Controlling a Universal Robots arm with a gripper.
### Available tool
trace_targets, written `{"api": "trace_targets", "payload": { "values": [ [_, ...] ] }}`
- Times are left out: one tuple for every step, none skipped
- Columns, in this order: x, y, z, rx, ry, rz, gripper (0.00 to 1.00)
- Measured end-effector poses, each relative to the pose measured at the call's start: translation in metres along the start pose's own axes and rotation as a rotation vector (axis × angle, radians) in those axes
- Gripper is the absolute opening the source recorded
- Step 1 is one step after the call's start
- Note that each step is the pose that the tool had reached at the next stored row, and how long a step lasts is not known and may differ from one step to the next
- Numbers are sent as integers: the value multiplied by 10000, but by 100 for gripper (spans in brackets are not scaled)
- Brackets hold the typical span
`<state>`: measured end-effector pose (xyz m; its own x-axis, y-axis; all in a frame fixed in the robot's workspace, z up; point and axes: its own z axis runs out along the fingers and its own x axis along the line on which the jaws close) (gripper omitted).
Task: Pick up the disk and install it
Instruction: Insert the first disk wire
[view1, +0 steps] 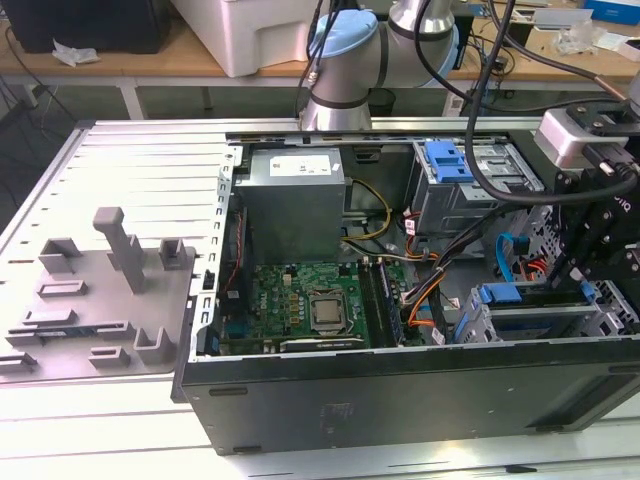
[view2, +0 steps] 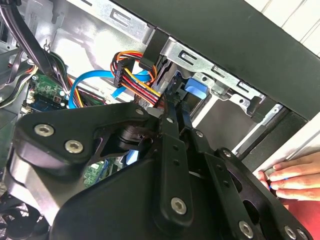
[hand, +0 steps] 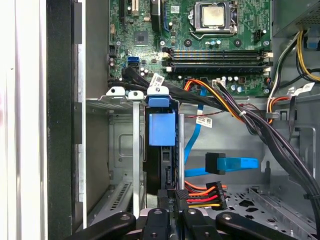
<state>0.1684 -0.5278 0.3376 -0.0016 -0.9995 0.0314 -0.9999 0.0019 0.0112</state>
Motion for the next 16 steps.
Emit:
{"api": "trace_targets", "payload": {
  "values": [
    [0, 0, 0, 0, 0, 0, 17],
    [0, 0, 0, 0, 0, 0, 17],
    [0, 0, 1, 0, 0, 0, 17],
    [0, 0, 2, 0, 0, 0, 17],
    [0, 0, 2, 0, 0, 0, 17],
    [0, 0, 2, 0, 0, 0, 17],
    [0, 0, 2, 0, 0, 0, 17],
    [0, 0, 2, 0, 0, 0, 17],
    [0, 0, 2, 0, 0, 0, 17],
    [0, 0, 2, 0, 0, 0, 17],
    [0, 0, 2, 0, 0, 0, 17],
    [0, 0, 3, 0, 0, 0, 17],
    [0, 0, 3, 0, 0, 0, 17],
    [0, 0, 4, 0, -2, 0, 17],
    [0, 0, 4, 0, -2, 0, 18],
    [0, 0, 4, 0, -2, 0, 24]
  ]
}}
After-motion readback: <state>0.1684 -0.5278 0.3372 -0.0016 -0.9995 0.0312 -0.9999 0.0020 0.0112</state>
